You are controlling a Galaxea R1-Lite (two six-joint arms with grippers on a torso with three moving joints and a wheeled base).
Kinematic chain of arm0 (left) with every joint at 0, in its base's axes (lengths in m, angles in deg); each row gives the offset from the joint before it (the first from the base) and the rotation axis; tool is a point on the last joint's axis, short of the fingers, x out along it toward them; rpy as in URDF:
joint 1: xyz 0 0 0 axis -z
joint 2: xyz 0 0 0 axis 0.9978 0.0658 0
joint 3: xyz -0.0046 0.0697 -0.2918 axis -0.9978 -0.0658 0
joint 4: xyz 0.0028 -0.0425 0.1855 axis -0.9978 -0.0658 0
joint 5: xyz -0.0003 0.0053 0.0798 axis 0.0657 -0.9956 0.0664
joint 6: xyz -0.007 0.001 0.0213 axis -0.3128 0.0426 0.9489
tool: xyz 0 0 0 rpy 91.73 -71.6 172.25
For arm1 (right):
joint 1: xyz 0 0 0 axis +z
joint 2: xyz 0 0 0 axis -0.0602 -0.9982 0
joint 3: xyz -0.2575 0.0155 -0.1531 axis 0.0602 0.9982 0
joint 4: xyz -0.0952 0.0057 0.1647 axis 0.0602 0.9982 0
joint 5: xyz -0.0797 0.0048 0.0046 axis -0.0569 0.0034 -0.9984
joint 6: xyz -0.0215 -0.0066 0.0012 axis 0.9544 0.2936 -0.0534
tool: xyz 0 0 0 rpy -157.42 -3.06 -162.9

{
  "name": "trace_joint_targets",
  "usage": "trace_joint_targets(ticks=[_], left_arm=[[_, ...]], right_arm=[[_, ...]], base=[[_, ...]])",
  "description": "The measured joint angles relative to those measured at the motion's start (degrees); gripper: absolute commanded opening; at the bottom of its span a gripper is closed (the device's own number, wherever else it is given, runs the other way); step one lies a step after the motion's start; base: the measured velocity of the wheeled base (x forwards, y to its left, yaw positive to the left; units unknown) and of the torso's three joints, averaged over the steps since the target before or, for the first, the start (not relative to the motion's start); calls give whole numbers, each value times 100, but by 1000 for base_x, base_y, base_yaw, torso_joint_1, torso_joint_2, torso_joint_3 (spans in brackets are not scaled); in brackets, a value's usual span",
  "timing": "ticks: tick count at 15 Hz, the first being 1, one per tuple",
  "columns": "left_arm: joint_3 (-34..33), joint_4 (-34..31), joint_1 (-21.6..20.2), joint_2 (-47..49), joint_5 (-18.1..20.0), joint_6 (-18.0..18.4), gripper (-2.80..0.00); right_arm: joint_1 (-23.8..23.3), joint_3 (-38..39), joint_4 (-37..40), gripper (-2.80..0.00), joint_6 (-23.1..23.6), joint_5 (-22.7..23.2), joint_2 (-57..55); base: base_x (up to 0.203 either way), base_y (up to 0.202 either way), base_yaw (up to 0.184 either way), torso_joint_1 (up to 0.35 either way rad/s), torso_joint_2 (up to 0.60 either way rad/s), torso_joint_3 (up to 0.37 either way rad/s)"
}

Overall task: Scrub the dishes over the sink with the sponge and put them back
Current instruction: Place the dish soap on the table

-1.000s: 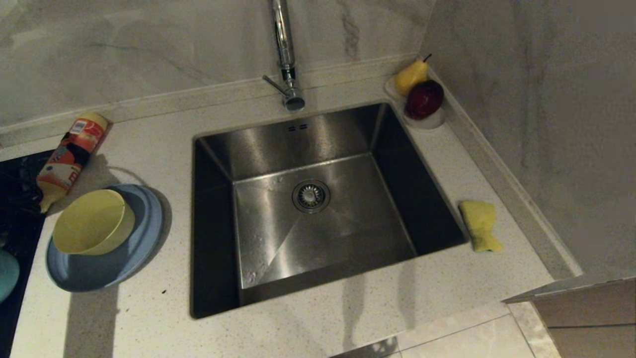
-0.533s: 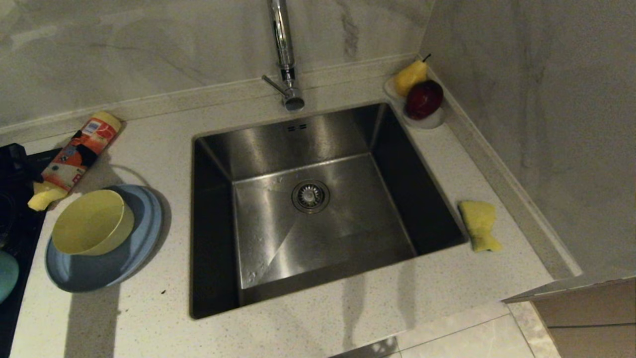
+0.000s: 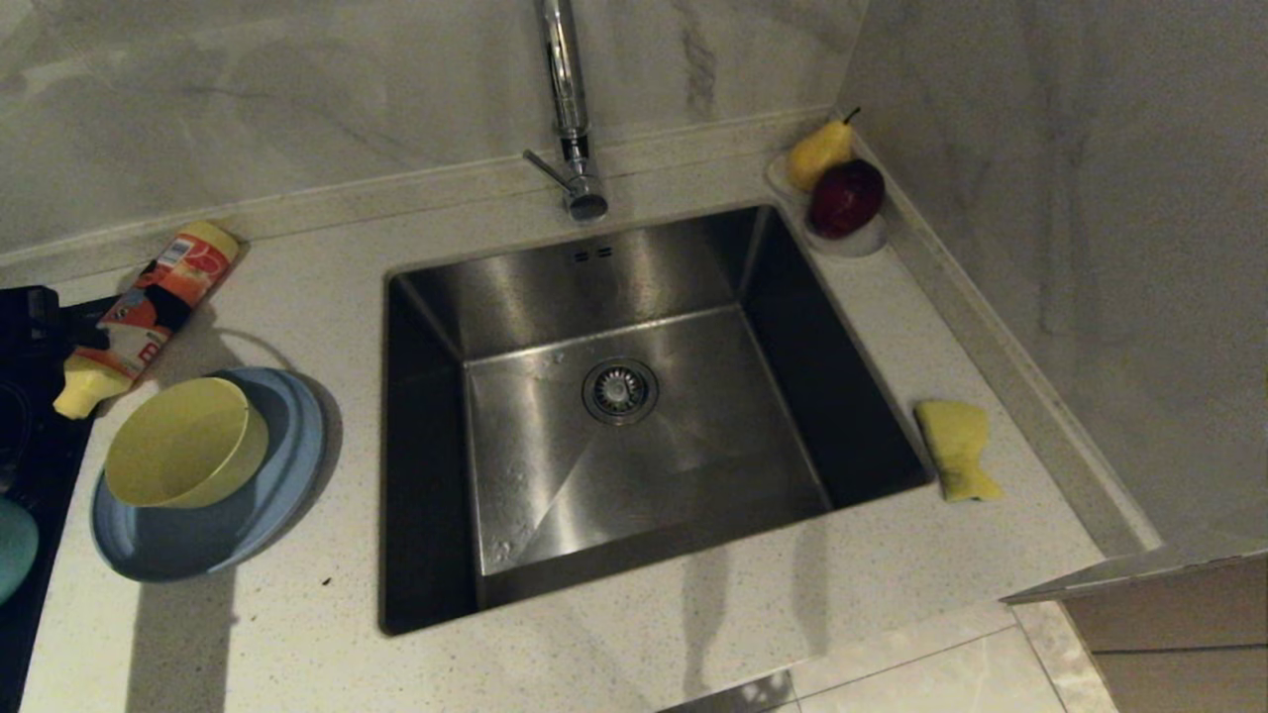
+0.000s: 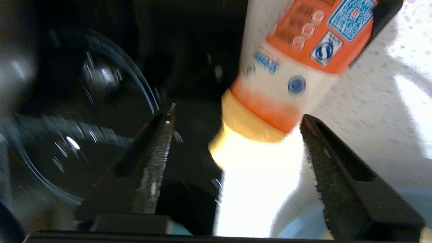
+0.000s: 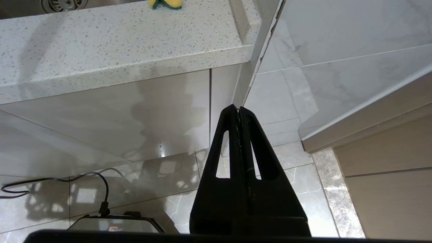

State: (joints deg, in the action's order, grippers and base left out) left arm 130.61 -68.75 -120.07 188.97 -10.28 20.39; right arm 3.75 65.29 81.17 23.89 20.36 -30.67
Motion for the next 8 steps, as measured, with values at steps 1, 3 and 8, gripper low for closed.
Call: trace_joint_targets(ticks=[1, 3, 8], left_arm=[[0, 193, 0, 63, 83, 208, 0], [-1, 350, -4, 191, 240, 495, 0], [-1, 669, 2, 473, 629, 613, 0]], right_arm=[[2, 0, 1, -280, 0, -2, 0], [1, 0, 2, -280, 0, -1, 0], [2, 0, -1, -280, 0, -2, 0]], base=[[0, 0, 0, 0, 0, 0], [0, 0, 0, 0, 0, 0], [0, 0, 0, 0, 0, 0]])
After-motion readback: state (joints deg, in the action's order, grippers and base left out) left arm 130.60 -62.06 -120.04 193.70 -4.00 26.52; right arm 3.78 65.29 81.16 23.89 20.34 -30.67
